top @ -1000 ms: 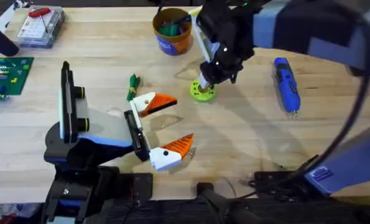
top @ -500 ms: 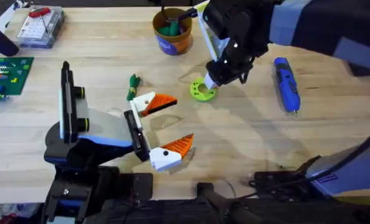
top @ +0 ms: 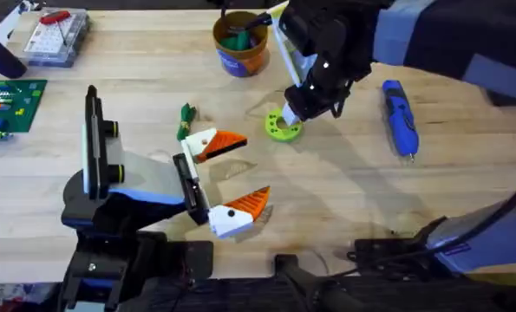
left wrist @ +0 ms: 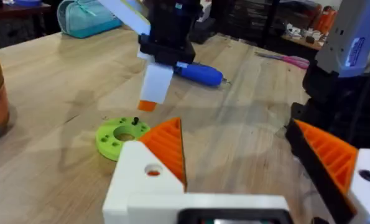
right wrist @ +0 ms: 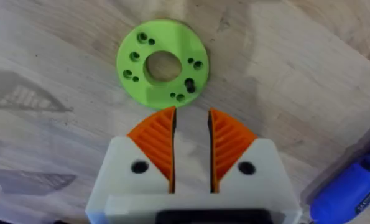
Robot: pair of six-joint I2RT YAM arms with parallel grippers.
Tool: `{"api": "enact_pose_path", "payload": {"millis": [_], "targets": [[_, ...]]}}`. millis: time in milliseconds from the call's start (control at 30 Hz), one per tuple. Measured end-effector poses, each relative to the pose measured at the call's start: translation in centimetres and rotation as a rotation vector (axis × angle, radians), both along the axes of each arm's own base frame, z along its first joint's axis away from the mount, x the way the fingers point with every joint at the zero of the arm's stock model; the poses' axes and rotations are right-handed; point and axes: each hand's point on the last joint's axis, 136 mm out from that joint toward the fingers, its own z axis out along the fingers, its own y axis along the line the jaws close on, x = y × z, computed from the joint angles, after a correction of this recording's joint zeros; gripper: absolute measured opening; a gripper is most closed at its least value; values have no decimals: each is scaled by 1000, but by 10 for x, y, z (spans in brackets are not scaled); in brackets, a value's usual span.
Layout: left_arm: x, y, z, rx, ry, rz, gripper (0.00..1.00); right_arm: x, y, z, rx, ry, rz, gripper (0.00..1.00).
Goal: Pick up the gripper from the table and insert it into the empty holder that is missing its gripper. Then pick up a screw, insert it into the mounting hole, and use the screwdriver to tighten it. Finally, clean up the table by picking up the vegetable and placing it into the bucket.
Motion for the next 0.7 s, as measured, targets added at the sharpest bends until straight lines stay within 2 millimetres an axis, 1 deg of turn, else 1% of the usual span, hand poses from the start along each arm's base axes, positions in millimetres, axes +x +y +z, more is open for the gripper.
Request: {"api": "enact_pose_path", "payload": {"millis": [100, 233, 300, 533, 700], "targets": [[0, 0, 0, 0, 0, 0, 990, 2, 2, -1, 11, -13, -10, 287], [0, 0, 0, 0, 0, 0, 990, -4, -3, -10, 13, -13, -18, 287], [0, 0, 0, 0, 0, 0, 990, -8, -5, -12, 20, -24, -19, 287], [0, 0, 0, 0, 0, 0, 990, -21, -10, -3, 58, -74, -19, 287], [0, 0, 0, 0, 0, 0, 990, -19, -9, -6, 67, -82, -30, 287]]}}
